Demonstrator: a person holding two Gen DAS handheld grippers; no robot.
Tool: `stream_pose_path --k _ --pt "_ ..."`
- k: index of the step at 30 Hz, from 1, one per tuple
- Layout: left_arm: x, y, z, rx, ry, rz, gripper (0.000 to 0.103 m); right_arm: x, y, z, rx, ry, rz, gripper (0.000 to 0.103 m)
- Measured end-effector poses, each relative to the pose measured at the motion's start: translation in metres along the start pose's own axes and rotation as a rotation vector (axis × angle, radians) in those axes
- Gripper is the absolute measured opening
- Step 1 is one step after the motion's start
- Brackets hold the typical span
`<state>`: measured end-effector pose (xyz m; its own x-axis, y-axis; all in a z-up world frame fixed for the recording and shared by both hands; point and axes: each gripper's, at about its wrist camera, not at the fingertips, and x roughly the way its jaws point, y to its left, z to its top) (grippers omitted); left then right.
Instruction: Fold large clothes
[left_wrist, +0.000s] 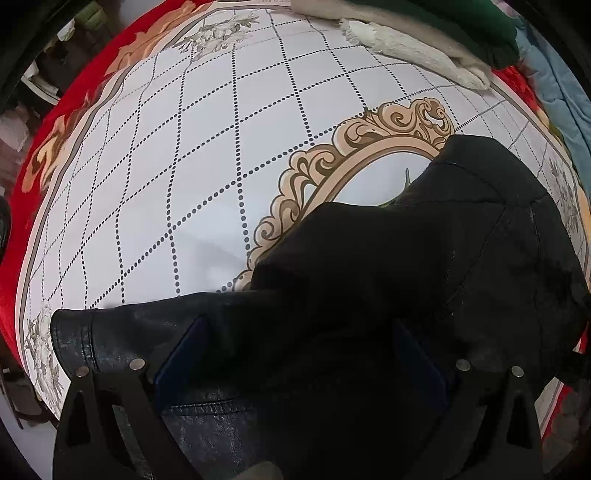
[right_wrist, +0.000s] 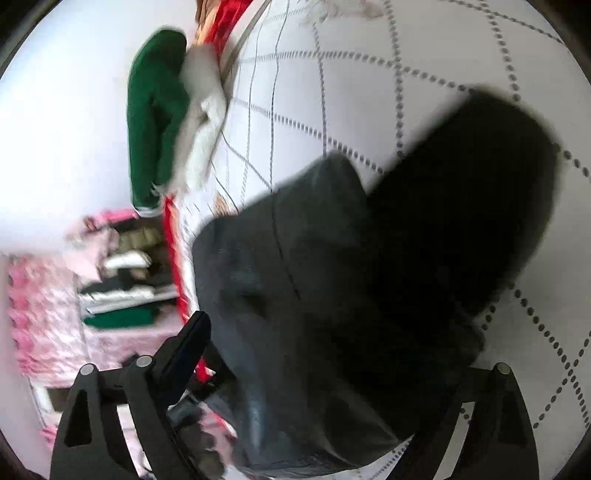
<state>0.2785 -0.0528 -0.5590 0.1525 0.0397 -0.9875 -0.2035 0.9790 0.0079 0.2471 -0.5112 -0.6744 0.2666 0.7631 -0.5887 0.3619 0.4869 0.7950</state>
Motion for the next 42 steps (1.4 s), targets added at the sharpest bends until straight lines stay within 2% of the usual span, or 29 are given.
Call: stream_pose_path --k 1,3,6,11,17,24,28,31,35,38,41,42 --pt "-0.001 0.0 -0.001 -0.002 -0.001 0.0 0.103 0.005 -0.007 0.005 0.039 0.014 0.021 0.083" --pt "-0.002 0.001 -0.003 -0.01 -0.009 -0.002 0.103 0.025 -0.011 0.008 0.112 0.029 0.064 0.043" --pt "-0.001 0.001 -0.003 -0.017 -0.014 -0.004 0.103 0.02 0.004 0.003 0.067 0.009 0.085 0.03" --pt "0.005 0.012 -0.006 -0.041 -0.02 -0.053 0.103 0.005 0.052 -0.017 -0.033 -0.009 0.103 0.024" --pt "0.009 0.034 -0.01 -0.086 -0.033 -0.144 0.103 0.005 0.131 -0.055 -0.223 0.013 0.04 0.022" --pt "0.006 0.068 -0.027 -0.141 -0.048 -0.243 0.103 0.033 0.222 -0.115 -0.445 0.043 -0.131 0.022" --pt "-0.02 0.1 -0.047 -0.196 -0.064 -0.251 0.103 0.062 0.269 -0.158 -0.582 0.074 -0.242 0.022" --pt "-0.064 0.159 -0.081 -0.297 -0.13 -0.217 0.103 0.083 0.296 -0.2 -0.684 0.096 -0.321 0.022" --pt "-0.119 0.26 -0.146 -0.458 -0.187 -0.079 0.103 0.138 0.317 -0.26 -0.813 0.155 -0.397 0.022" --pt "-0.152 0.315 -0.19 -0.545 -0.212 0.027 0.103 0.184 0.314 -0.316 -0.904 0.234 -0.448 0.022" --pt "-0.165 0.345 -0.214 -0.608 -0.228 0.088 0.103 0.246 0.294 -0.37 -0.944 0.367 -0.497 0.023" --pt "-0.167 0.352 -0.219 -0.623 -0.229 0.105 0.103 0.263 0.285 -0.383 -0.944 0.406 -0.505 0.027"
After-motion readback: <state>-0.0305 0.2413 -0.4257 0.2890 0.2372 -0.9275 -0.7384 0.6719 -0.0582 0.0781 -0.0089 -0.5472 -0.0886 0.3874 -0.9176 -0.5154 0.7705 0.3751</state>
